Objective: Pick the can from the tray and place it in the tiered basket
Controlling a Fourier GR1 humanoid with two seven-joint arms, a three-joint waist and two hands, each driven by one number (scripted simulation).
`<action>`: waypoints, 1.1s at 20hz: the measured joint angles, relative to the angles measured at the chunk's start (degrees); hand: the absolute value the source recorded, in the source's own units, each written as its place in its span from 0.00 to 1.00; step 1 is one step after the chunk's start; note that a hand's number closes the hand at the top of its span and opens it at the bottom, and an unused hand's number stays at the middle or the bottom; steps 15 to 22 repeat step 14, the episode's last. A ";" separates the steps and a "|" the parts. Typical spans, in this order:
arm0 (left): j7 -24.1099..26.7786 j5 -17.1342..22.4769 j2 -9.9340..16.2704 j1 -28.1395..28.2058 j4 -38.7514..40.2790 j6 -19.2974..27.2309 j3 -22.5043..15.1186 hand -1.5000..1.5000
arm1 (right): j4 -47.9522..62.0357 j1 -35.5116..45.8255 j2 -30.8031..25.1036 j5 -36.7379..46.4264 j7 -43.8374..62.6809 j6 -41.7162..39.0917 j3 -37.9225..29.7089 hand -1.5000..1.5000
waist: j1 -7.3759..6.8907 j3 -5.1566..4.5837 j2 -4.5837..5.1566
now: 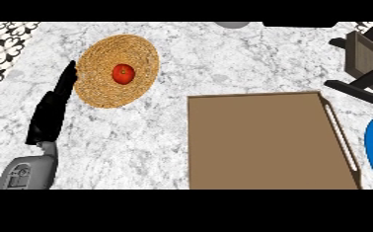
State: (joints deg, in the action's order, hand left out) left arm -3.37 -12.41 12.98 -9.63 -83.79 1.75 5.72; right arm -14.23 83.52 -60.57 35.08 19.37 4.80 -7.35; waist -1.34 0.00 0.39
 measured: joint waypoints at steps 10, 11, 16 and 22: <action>-0.05 0.43 0.59 1.86 -0.30 0.05 1.57 0.50 | -1.45 -3.70 -12.09 -6.30 3.00 -10.93 -6.71 0.00 | 1.94 -0.02 -0.72; -0.53 0.50 0.70 1.88 -0.66 -0.05 1.68 0.50 | -2.01 -4.92 -13.15 -7.19 2.50 -11.89 -7.50 0.00 | 2.08 -0.01 -0.78; -0.25 0.57 0.63 1.43 0.10 0.11 2.03 0.50 | -2.40 -8.47 -17.02 -10.34 -0.32 -15.06 -10.56 0.00 | 2.58 0.01 -0.81; -0.25 0.57 0.63 1.43 0.10 0.11 2.03 0.50 | -2.40 -8.47 -17.02 -10.34 -0.32 -15.06 -10.56 0.00 | 2.58 0.01 -0.81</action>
